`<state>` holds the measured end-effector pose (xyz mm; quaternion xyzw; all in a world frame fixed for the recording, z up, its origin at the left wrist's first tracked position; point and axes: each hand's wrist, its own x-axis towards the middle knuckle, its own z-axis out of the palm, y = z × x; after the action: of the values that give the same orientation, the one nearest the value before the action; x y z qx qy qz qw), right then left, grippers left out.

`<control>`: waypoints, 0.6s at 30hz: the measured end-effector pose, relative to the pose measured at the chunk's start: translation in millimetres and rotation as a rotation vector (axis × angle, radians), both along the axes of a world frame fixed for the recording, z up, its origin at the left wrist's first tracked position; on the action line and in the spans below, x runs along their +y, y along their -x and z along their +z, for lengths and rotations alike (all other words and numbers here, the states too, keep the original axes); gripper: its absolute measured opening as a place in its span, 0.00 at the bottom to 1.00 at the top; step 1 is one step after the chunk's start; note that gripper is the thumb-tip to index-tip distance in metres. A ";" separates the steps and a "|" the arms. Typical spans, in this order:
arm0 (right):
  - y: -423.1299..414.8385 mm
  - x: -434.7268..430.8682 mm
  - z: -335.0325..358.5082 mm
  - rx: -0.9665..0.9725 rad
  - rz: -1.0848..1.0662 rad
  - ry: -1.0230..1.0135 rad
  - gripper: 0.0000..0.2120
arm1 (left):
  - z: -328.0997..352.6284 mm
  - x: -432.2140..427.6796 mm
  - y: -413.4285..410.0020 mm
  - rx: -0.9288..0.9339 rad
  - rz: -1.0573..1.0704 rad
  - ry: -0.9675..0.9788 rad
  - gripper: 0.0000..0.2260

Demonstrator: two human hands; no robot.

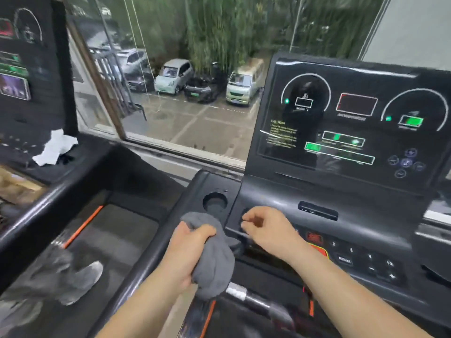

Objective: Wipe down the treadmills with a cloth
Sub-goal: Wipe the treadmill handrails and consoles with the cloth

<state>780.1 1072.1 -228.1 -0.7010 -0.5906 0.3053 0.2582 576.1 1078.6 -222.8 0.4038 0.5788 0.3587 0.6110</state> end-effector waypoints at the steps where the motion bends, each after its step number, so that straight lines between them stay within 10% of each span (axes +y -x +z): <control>1: -4.2 16.6 -7.0 -0.045 0.047 0.006 0.02 | 6.1 15.5 0.9 0.084 0.027 -0.021 0.09; 13: -12.9 101.9 -30.2 -0.483 0.389 0.142 0.66 | -44.0 122.9 -17.3 0.993 -0.733 -0.276 0.23; 18: -8.0 99.4 -65.8 -0.530 0.284 0.143 0.76 | -72.0 151.4 -1.4 1.186 -0.985 -0.777 0.33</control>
<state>788.1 1171.5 -293.9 -0.6829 -0.7065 0.1856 -0.0002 577.6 1230.1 -294.7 0.9097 0.3973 -0.0447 0.1121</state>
